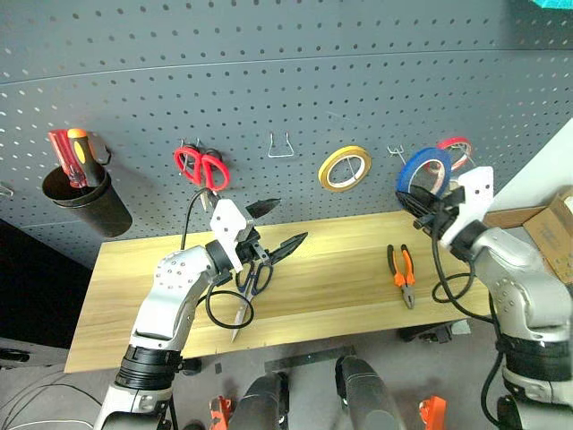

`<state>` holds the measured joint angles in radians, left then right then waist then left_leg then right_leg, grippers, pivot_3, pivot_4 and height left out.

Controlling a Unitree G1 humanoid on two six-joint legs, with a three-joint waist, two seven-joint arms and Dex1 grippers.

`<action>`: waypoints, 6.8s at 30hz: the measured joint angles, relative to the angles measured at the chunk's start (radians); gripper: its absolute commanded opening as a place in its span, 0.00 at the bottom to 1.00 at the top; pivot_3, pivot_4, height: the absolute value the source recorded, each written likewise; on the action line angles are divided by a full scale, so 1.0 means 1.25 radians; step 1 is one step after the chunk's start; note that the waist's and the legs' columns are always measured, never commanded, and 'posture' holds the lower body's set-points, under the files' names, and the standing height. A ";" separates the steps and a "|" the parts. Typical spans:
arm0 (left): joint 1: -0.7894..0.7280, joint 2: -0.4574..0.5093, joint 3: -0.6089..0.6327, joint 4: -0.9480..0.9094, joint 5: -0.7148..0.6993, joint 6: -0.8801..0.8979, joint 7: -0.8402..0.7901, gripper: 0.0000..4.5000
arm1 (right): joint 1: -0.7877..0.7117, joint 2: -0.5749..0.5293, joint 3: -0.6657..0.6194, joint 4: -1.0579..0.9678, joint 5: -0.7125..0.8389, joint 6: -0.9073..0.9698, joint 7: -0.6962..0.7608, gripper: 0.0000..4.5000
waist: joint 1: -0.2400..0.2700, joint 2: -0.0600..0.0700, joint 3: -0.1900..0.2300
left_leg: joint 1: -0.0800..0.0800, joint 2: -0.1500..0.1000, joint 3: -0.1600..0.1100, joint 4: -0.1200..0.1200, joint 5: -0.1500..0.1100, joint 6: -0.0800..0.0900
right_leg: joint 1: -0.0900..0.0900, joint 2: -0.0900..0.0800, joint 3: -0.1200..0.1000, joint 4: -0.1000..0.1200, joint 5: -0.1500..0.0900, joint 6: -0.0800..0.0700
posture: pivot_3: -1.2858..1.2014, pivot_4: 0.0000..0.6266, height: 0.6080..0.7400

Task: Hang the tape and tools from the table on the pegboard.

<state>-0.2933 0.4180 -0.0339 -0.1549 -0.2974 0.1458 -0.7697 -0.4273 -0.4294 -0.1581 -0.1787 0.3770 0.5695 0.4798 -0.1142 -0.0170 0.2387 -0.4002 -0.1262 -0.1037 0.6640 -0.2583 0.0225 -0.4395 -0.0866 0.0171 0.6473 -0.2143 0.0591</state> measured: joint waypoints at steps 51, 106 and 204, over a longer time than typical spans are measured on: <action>0.157 0.103 -0.051 -0.056 0.034 0.063 -0.039 1.00 | 0.021 0.028 0.079 0.279 -0.126 0.458 -0.205 1.00 | 0.024 0.004 -0.013 | 0.001 0.001 0.000 0.000 -0.002 0.004 | 0.001 0.000 0.000 0.000 0.001 -0.002 | 0.46 0.40 1.00; 0.095 0.129 0.379 -0.310 -0.207 0.244 0.202 1.00 | -0.370 0.100 0.180 -0.040 0.094 -0.019 0.224 0.41 | 0.102 -0.007 -0.009 | -0.001 0.001 -0.005 -0.001 0.000 -0.002 | -0.002 0.001 -0.004 -0.002 -0.001 -0.002 | 0.55 0.26 1.00; 0.163 0.002 -0.123 0.058 0.195 0.468 0.352 1.00 | 0.093 0.043 0.404 -0.066 -0.135 0.061 0.175 1.00 | 0.101 -0.010 -0.011 | 0.001 0.001 -0.007 -0.002 -0.001 -0.001 | 0.001 0.001 -0.003 -0.002 0.000 -0.004 | 0.54 0.39 1.00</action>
<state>-0.0897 0.4201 -0.1876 -0.0822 -0.0538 0.7314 -0.3293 -0.3112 -0.3755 0.3471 -0.2606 0.2085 0.6459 0.6987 0.0122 -0.0289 0.2254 -0.3984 -0.1253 -0.1121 0.6611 -0.2593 0.0210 -0.4383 -0.0857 0.0134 0.6451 -0.2144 0.0542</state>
